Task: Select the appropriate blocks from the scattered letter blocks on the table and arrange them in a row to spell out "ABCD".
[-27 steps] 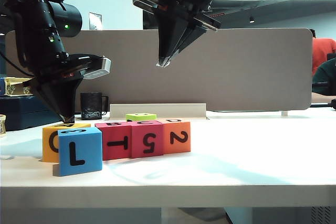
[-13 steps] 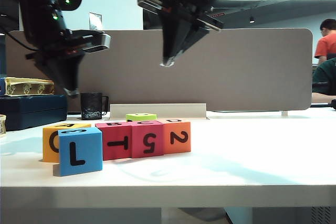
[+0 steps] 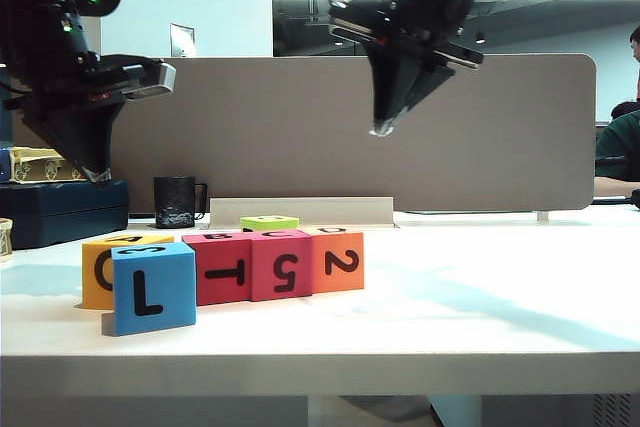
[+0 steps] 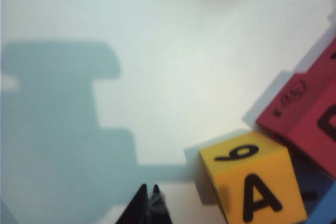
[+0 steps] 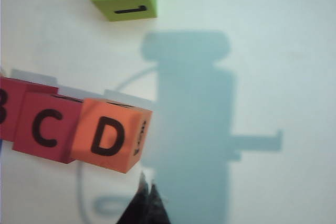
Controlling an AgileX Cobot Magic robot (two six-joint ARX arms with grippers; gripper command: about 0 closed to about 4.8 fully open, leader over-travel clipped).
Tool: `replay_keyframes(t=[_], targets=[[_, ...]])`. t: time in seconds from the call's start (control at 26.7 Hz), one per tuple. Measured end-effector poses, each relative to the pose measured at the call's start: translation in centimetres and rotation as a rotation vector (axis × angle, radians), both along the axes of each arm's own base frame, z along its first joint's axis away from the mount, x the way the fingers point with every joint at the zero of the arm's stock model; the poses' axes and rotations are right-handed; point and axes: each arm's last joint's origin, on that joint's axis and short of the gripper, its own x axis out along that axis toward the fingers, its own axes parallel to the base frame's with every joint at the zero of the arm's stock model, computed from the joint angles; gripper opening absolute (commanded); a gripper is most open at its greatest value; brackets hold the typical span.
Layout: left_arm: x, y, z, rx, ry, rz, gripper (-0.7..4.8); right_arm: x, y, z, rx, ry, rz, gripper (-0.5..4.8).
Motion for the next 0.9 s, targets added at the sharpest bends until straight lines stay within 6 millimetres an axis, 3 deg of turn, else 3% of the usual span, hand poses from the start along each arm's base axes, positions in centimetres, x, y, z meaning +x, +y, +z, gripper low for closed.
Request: replay_keyframes(t=[0.22, 0.37, 0.67, 0.9], targets=[[-3.5, 0.7, 0.9, -0.065, -0.203, 0.049, -0.06, 0.5, -0.7, -0.2, -0.003, 0.004, -0.02, -0.04], [-6.4, 1.3, -0.4, -0.088, -0.208, 0.094, -0.06, 1.6, -0.2, -2.6, -0.035, 0.061, -0.02, -0.04], [-8.0, 1.6, -5.2, -0.087, -0.107, 0.14, -0.06, 2.5, 0.3, -6.6, -0.092, 0.159, -0.016, -0.04], [-8.3, 1.6, -6.6, -0.101, -0.114, 0.163, -0.06, 2.8, 0.4, -7.9, -0.107, 0.188, -0.016, -0.04]])
